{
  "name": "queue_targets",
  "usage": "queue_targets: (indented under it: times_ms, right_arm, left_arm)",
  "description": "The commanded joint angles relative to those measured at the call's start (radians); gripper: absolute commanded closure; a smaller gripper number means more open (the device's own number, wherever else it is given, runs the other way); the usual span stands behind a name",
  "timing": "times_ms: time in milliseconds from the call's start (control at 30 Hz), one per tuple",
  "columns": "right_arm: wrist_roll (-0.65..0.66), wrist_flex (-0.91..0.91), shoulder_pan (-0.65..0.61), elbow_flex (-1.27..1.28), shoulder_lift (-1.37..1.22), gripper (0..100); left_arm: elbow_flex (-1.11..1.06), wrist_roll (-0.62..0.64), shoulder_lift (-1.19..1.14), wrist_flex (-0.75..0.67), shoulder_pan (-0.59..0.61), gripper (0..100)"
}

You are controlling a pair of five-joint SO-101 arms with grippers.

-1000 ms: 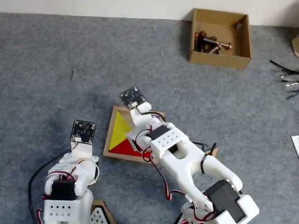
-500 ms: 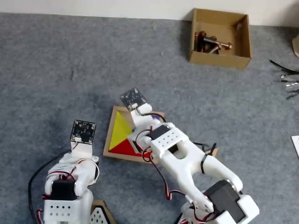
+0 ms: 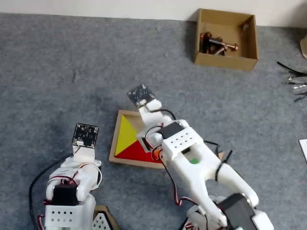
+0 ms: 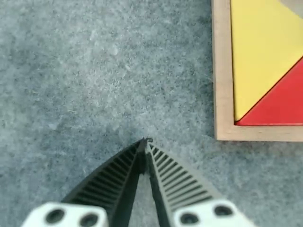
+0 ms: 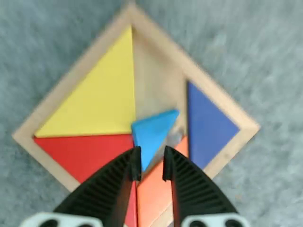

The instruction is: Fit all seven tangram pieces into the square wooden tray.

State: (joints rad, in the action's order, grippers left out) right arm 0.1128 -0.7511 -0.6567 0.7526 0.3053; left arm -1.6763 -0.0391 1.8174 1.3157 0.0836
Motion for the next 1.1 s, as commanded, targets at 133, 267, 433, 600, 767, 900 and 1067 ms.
queue_targets:
  times_ms: [133,267,433,600,767,900,1067]
  right_arm:
    - [0.020,0.117,0.012,-0.051,0.019,92.2]
    - [0.020,0.220,0.004,-0.004,-0.064,92.2]
    - [0.021,0.252,-0.021,0.002,-0.145,99.8]
    - [0.021,0.252,-0.027,0.002,-0.174,99.4]
    - [0.021,0.252,-0.027,0.008,-0.182,99.4]
    - [0.021,0.252,-0.027,0.010,-0.177,99.4]
    - [0.020,0.200,-0.024,0.013,-0.174,99.4]
  left_arm:
    - [-0.019,-0.005,0.005,0.005,0.008,99]
    - [-0.019,-0.005,0.005,0.005,0.008,99]
    - [-0.019,-0.005,0.005,0.005,0.008,99]
    - [-0.019,-0.005,0.005,0.005,0.008,99]
    - [-0.019,-0.005,0.005,0.005,0.008,99]
    - [-0.019,-0.005,0.005,0.005,0.008,99]
    - [-0.019,-0.005,0.005,0.005,0.008,99]
